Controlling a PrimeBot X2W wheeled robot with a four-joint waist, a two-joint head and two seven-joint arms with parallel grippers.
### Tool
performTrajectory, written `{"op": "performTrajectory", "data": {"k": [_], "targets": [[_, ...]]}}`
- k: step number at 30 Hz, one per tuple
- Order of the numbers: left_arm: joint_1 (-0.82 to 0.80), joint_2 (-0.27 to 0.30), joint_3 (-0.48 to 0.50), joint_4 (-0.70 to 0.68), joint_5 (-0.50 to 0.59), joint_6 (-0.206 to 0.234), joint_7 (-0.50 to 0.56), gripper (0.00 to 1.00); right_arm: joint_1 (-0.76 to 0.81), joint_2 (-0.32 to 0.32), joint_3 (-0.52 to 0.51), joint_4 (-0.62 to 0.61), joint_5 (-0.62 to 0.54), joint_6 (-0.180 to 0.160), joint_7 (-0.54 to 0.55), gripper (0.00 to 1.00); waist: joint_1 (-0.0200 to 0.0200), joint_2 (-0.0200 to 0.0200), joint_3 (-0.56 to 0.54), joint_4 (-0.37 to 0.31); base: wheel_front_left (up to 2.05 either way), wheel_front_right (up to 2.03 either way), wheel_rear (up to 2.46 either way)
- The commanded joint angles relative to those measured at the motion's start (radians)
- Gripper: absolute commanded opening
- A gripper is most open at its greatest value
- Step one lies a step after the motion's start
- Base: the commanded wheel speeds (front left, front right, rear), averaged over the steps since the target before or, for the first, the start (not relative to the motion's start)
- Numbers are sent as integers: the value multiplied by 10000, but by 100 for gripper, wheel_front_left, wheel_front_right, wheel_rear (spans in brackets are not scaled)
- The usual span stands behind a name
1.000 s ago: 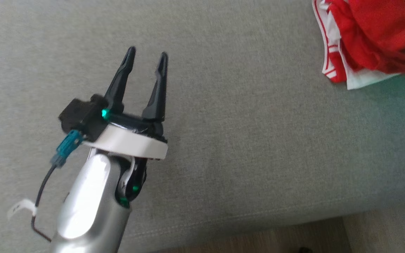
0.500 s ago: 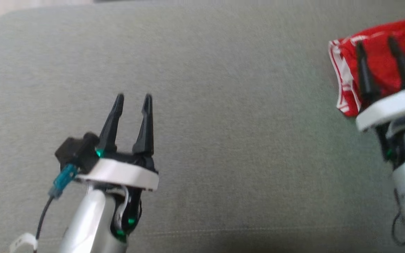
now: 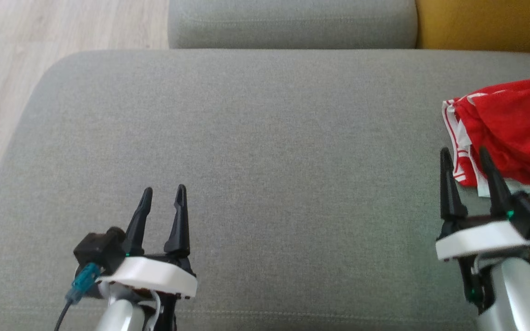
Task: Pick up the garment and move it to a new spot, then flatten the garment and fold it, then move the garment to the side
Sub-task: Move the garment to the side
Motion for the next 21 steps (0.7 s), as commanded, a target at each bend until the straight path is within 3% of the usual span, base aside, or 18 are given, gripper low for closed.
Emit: {"op": "performTrajectory", "data": {"k": [1,9,21], "targets": [[-188,28,430,-309,113,-13,-51,100,55,135,31,-551,-215,65,-174,100,1,-1,-162,30,0,0,0],[122,28,609,-669,475,-66,-51,100,661,447,-19,-916,-577,65,-241,100,1,-1,-328,-46,0,0,0],[254,28,632,-1008,828,251,-51,100,842,593,71,-1004,-734,65,-258,100,1,-1,-365,-111,0,0,0]]}}
